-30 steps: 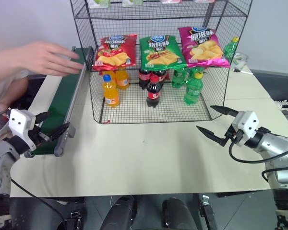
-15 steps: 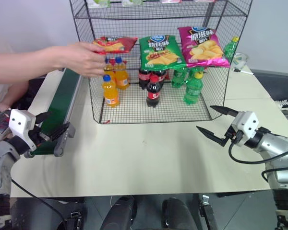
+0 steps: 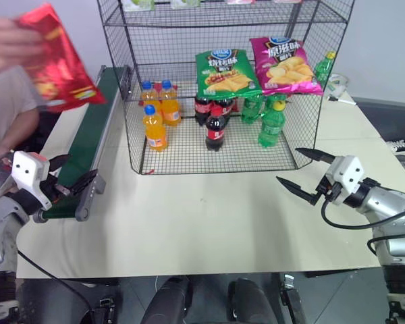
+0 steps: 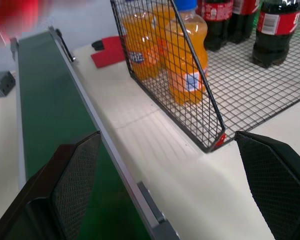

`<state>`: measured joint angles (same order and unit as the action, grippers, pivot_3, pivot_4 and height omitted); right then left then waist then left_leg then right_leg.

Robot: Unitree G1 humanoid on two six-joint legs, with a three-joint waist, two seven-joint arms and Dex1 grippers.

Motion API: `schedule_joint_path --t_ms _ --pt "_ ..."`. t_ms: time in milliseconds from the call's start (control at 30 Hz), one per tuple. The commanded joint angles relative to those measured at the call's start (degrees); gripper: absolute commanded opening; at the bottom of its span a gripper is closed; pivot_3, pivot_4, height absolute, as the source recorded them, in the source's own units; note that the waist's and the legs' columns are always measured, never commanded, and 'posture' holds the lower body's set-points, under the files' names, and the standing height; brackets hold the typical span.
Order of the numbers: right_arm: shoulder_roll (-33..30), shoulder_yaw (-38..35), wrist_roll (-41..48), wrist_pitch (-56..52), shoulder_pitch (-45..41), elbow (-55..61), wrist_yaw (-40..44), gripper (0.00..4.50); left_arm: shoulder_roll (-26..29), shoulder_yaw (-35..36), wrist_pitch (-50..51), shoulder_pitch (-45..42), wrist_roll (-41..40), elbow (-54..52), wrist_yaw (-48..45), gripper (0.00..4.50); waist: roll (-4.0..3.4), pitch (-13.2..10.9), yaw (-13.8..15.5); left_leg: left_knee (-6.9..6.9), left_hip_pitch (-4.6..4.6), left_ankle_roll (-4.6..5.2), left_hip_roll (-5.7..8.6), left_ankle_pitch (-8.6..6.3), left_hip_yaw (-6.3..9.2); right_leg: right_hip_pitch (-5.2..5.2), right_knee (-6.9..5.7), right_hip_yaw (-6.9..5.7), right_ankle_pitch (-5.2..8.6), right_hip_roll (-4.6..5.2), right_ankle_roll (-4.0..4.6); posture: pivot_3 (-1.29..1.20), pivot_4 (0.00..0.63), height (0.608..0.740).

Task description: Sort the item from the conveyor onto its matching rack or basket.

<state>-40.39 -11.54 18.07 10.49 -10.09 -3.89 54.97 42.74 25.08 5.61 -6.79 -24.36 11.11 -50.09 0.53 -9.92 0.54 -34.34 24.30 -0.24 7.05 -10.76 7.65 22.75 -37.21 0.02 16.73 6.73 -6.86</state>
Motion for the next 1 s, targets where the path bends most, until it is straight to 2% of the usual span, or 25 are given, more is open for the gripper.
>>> schedule_joint_path --t_ms 33,333,500,1000 --pt "-0.5 -0.4 0.0 0.6 -0.7 0.6 -0.1 4.5 0.7 1.6 -1.7 -0.2 -0.3 -0.1 0.0 4.46 0.0 0.0 0.0 0.0 0.0 0.0 0.0 0.0 0.0 0.0 0.0 0.0 0.0 0.0 0.0 0.0 0.15 0.74" --pt "-0.5 -0.2 -0.1 0.6 -0.5 0.8 0.0 4.5 0.2 3.0 -1.5 1.3 -2.1 0.2 -1.7 4.46 0.0 0.0 0.0 0.01 0.0 0.0 0.0 0.0 0.0 0.01 0.0 0.0 0.0 0.0 0.0 0.0 0.15 0.74" --pt "-0.6 0.2 -0.1 0.6 -1.1 0.5 0.2 4.5 0.3 2.5 -5.7 3.4 0.3 -0.5 -1.7 4.46 0.0 0.0 0.0 0.01 0.0 0.0 0.0 0.0 0.0 0.0 0.0 0.0 0.0 0.0 0.01 0.0 0.15 0.74" --pt "-0.4 0.8 -0.6 1.2 -2.3 -0.7 0.9 4.5 0.9 2.4 -8.1 4.4 0.7 -1.0 -0.2 4.46 0.0 0.0 -0.1 0.02 -0.01 0.0 0.0 0.01 0.0 0.01 0.0 0.0 0.0 0.0 0.01 0.0 0.15 0.74"
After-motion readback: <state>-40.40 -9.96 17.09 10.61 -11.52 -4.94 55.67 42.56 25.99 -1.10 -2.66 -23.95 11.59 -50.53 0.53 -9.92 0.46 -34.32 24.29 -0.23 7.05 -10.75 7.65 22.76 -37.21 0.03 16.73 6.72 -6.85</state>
